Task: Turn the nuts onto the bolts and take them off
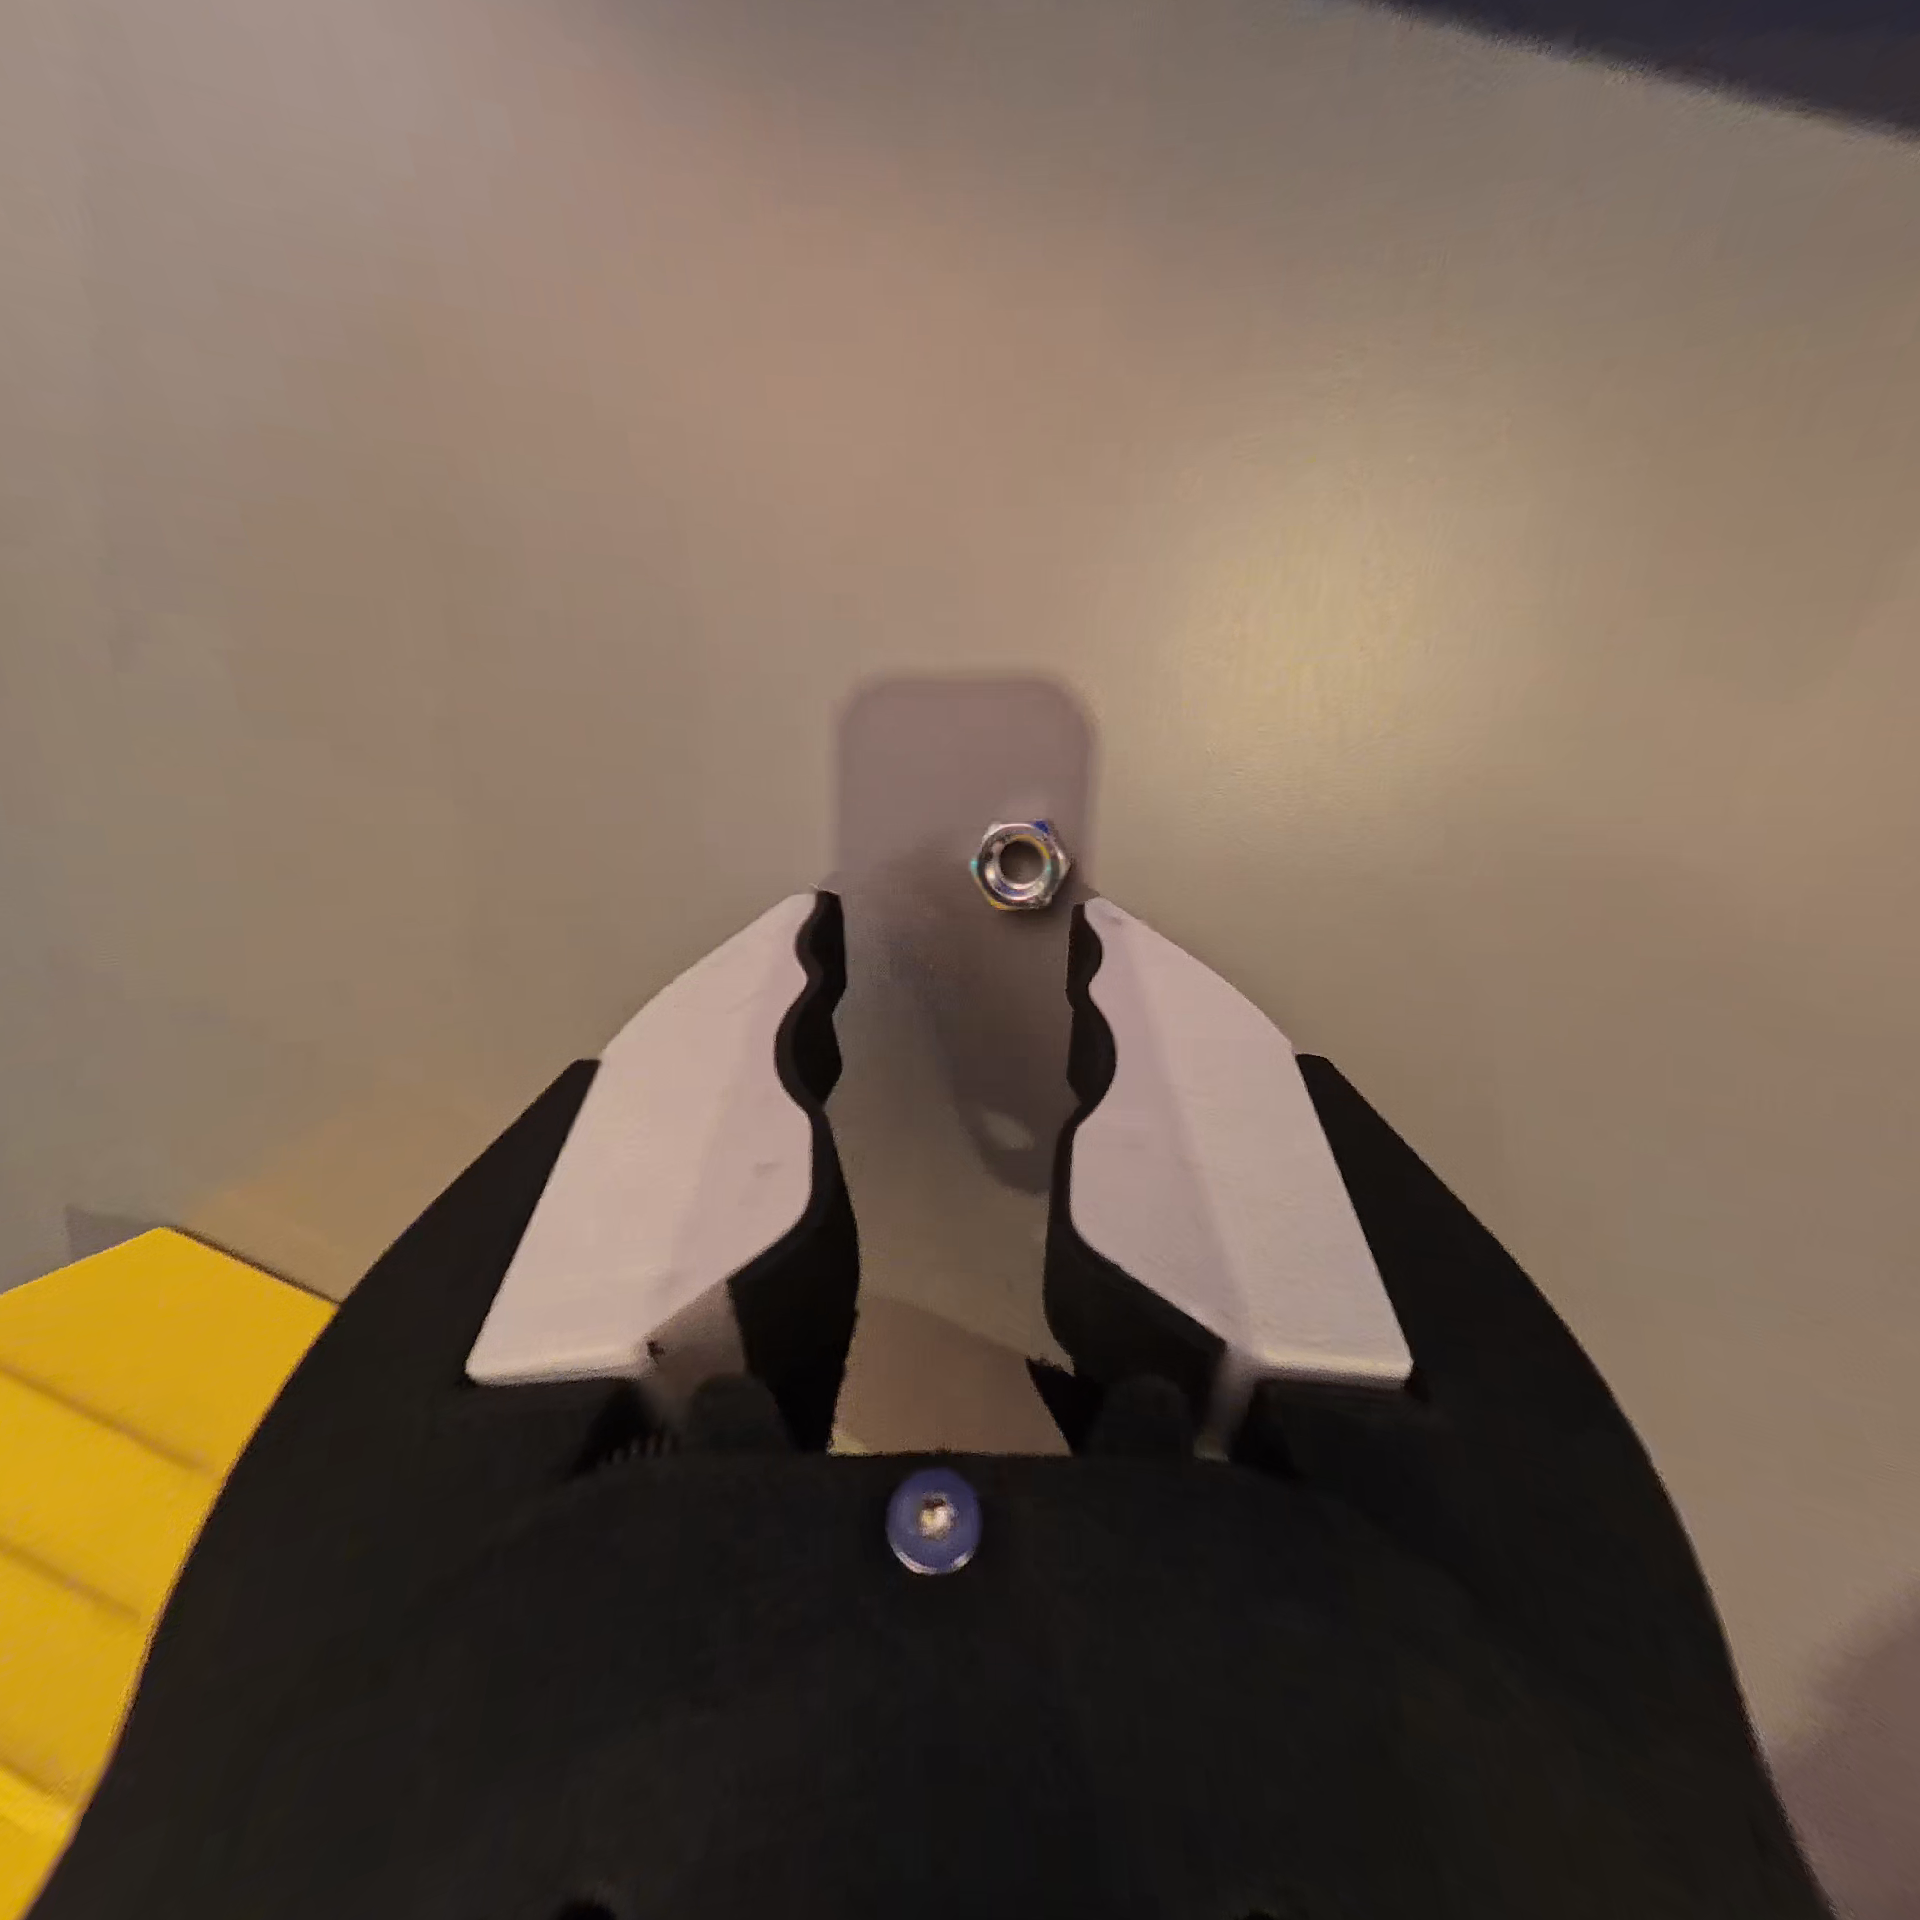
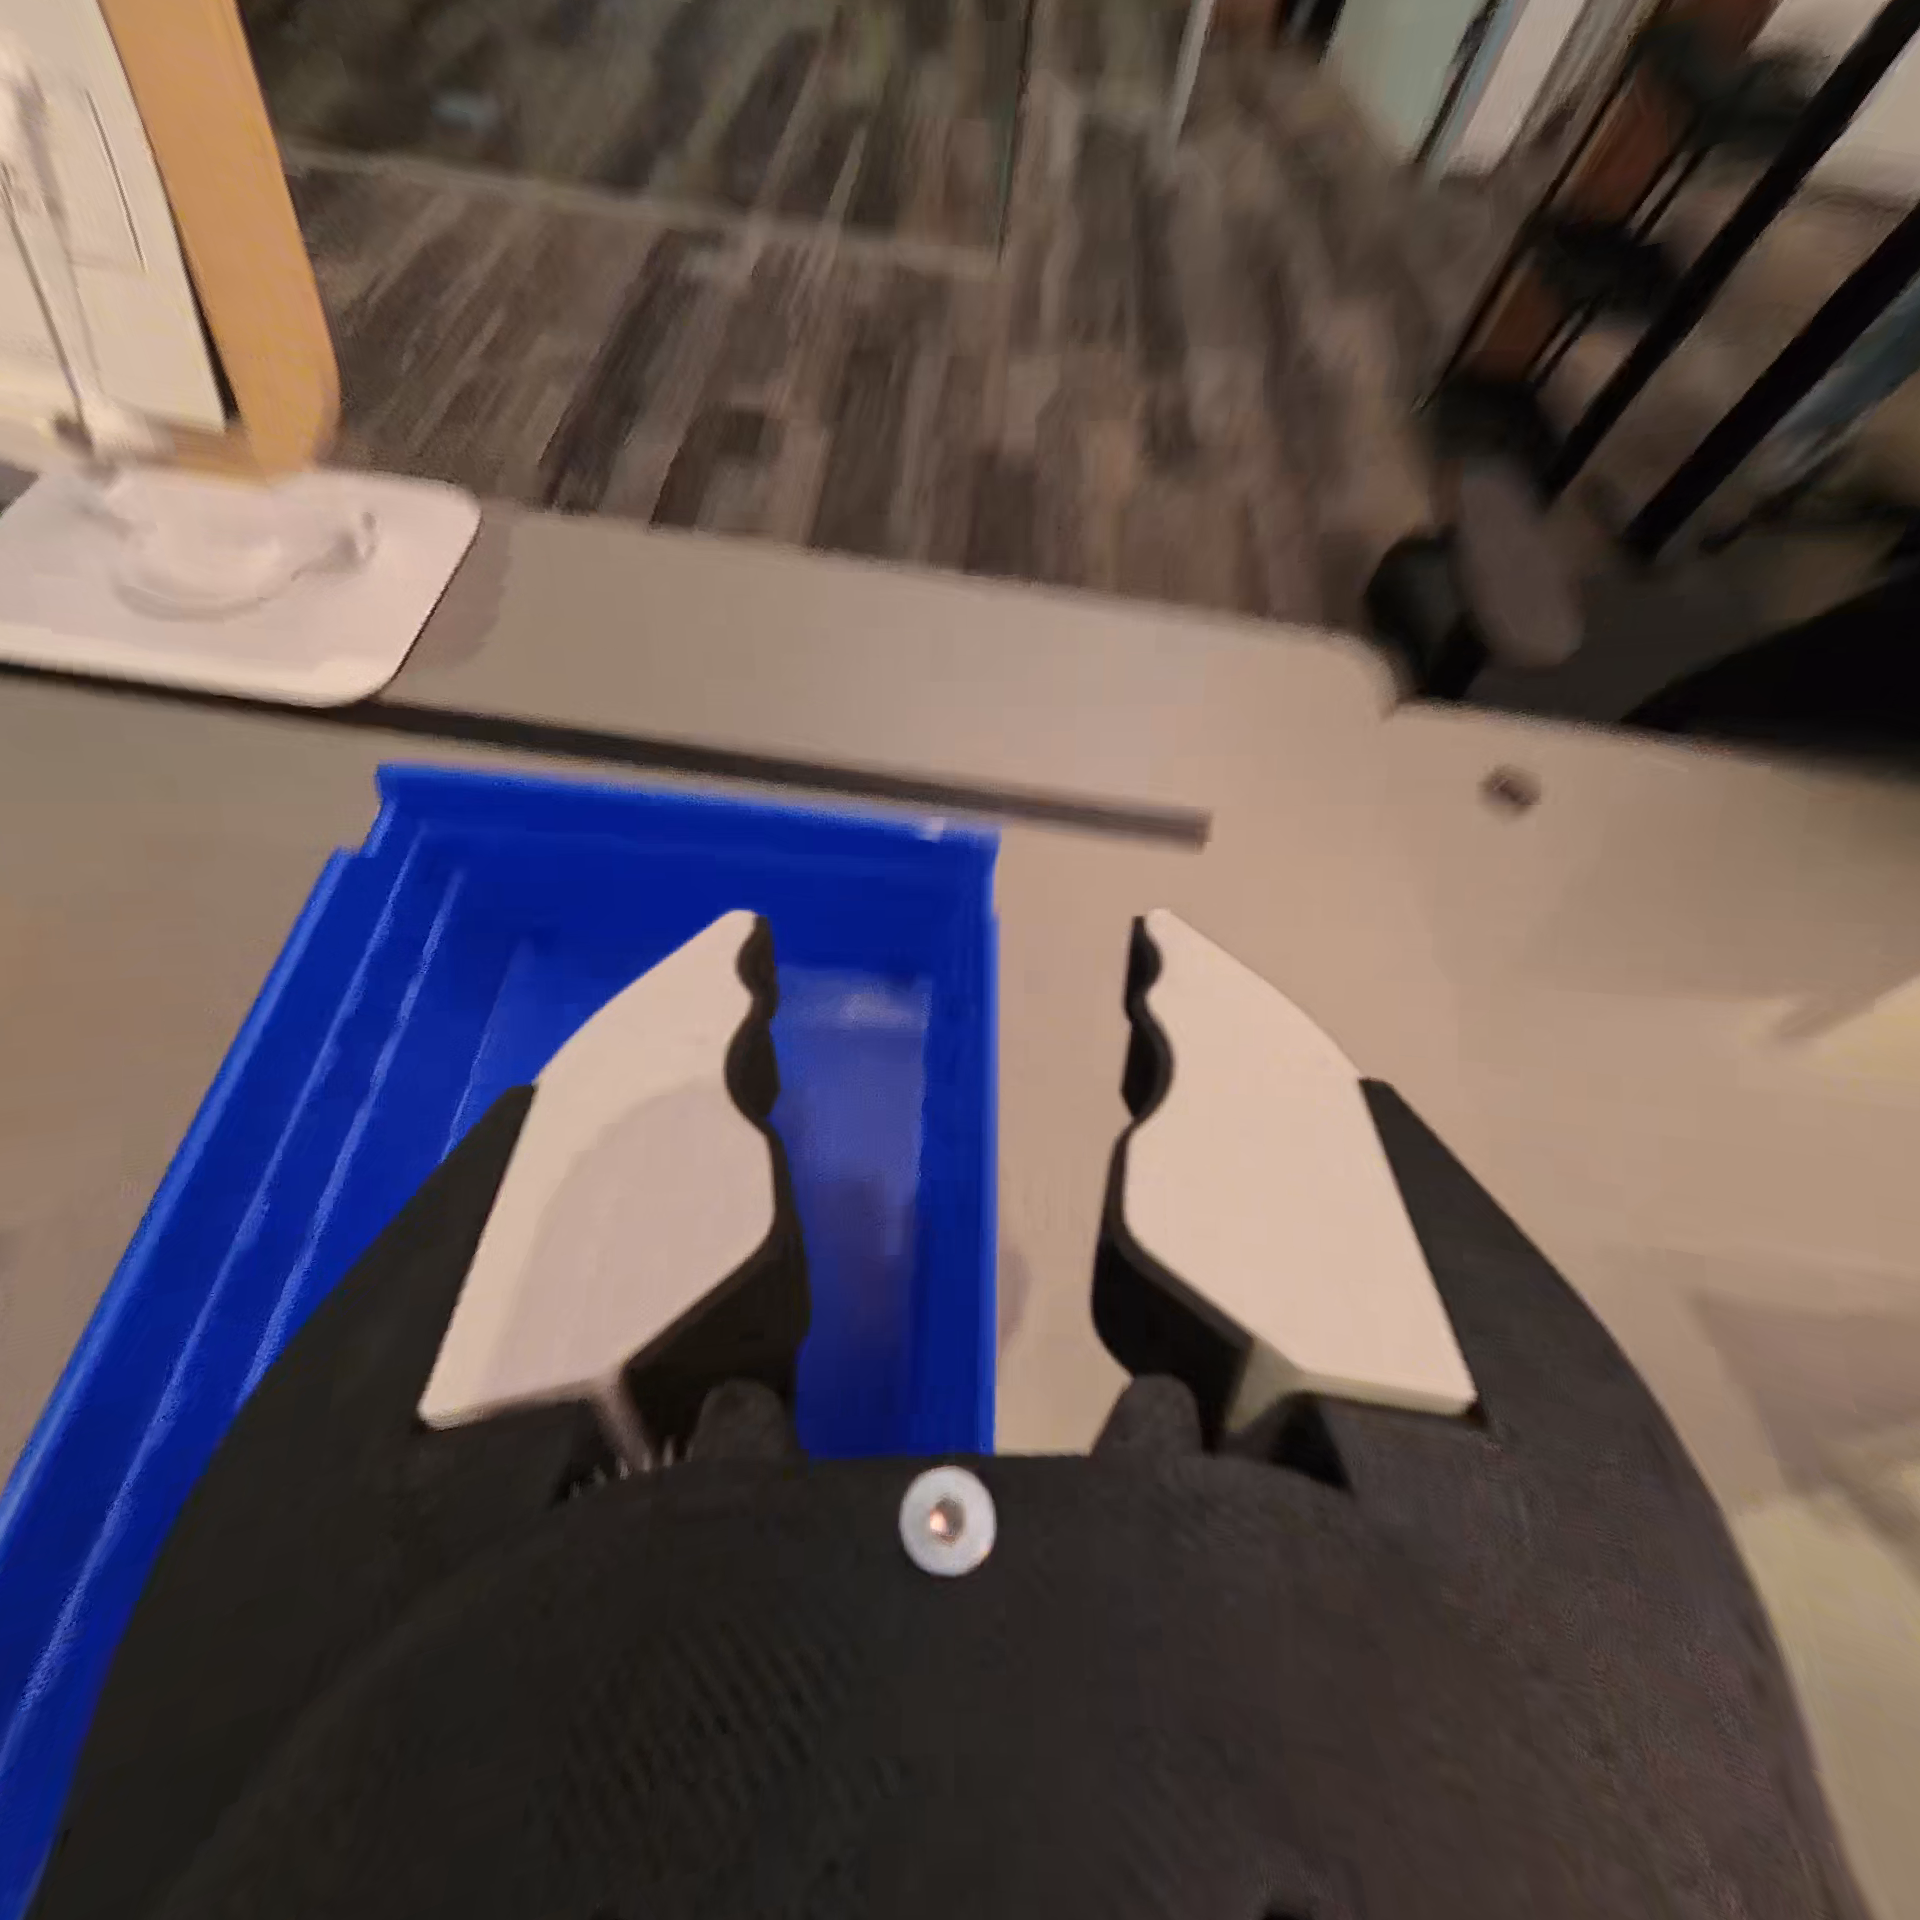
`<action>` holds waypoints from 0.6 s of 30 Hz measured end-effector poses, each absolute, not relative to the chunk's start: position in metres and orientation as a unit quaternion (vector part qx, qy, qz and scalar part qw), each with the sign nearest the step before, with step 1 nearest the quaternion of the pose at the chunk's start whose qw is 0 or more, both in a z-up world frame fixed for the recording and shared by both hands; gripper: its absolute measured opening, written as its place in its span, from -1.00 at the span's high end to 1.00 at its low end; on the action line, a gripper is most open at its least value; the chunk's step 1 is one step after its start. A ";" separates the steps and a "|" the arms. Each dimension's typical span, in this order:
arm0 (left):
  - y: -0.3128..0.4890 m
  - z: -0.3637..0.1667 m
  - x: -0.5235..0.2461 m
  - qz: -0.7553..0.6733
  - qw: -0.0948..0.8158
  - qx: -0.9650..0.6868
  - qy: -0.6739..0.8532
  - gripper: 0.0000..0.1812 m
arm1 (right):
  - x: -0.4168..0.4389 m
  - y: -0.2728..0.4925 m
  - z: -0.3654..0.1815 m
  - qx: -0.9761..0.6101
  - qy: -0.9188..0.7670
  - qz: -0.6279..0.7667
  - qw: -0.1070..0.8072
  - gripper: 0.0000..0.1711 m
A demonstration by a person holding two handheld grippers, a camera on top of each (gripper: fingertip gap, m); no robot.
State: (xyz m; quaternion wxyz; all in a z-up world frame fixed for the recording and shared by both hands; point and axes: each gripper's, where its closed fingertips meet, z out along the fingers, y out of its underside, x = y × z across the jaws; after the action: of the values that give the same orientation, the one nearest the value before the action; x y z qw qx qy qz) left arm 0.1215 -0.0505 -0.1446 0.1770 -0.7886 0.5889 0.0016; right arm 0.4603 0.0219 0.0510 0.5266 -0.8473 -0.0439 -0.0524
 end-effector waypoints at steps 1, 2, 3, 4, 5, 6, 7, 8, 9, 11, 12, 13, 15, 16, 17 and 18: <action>-0.051 -0.136 0.122 -0.004 0.188 -0.789 0.584 0.55 | 0.452 0.026 0.069 -0.824 -0.049 -0.084 0.558 0.18; -0.051 -0.125 0.122 -0.010 0.203 -0.789 0.579 0.55 | 0.442 0.030 0.086 -0.799 -0.055 -0.109 0.589 0.17; -0.050 -0.111 0.122 -0.016 0.223 -0.788 0.574 0.55 | 0.430 0.033 0.102 -0.771 -0.059 -0.132 0.620 0.10; -0.050 -0.096 0.121 -0.025 0.246 -0.786 0.567 0.55 | 0.417 0.035 0.116 -0.744 -0.062 -0.155 0.647 0.08; -0.049 -0.079 0.119 -0.035 0.271 -0.782 0.560 0.55 | 0.405 0.036 0.126 -0.721 -0.064 -0.181 0.666 0.08; -0.048 -0.062 0.116 -0.044 0.296 -0.779 0.551 0.53 | 0.395 0.036 0.133 -0.703 -0.064 -0.210 0.676 0.08; -0.046 -0.044 0.110 -0.053 0.322 -0.776 0.540 0.51 | 0.386 0.037 0.136 -0.691 -0.066 -0.236 0.680 0.09; -0.042 -0.028 0.102 -0.061 0.348 -0.774 0.525 0.50 | 0.377 0.038 0.138 -0.684 -0.070 -0.254 0.680 0.09; -0.038 -0.013 0.092 -0.068 0.371 -0.774 0.508 0.48 | 0.368 0.038 0.138 -0.679 -0.071 -0.263 0.681 0.12; -0.026 0.009 0.066 -0.081 0.406 -0.778 0.472 0.45 | 0.348 0.041 0.137 -0.675 -0.079 -0.259 0.687 0.16; -0.018 0.016 0.052 -0.089 0.418 -0.784 0.450 0.40 | 0.340 0.042 0.135 -0.676 -0.084 -0.257 0.685 0.17; -0.010 0.021 0.036 -0.097 0.424 -0.793 0.426 0.36 | 0.332 0.044 0.132 -0.680 -0.094 -0.258 0.681 0.17; 0.004 0.030 0.005 -0.107 0.437 -0.807 0.382 0.27 | 0.320 0.048 0.126 -0.685 -0.112 -0.266 0.669 0.17; 0.010 0.035 -0.010 -0.110 0.447 -0.811 0.360 0.22 | 0.316 0.050 0.123 -0.686 -0.119 -0.270 0.665 0.17; 0.015 0.040 -0.023 -0.113 0.458 -0.813 0.341 0.18 | 0.310 0.052 0.121 -0.688 -0.127 -0.270 0.662 0.17; 0.019 0.046 -0.035 -0.118 0.470 -0.812 0.326 0.12 | 0.306 0.053 0.118 -0.689 -0.134 -0.268 0.660 0.17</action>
State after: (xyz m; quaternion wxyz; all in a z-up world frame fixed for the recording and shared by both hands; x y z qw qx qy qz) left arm -0.0348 0.0192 0.0461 0.4702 -0.8115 0.3261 -0.1182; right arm 0.3056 0.0534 0.1180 0.6596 -0.6893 -0.1344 -0.2677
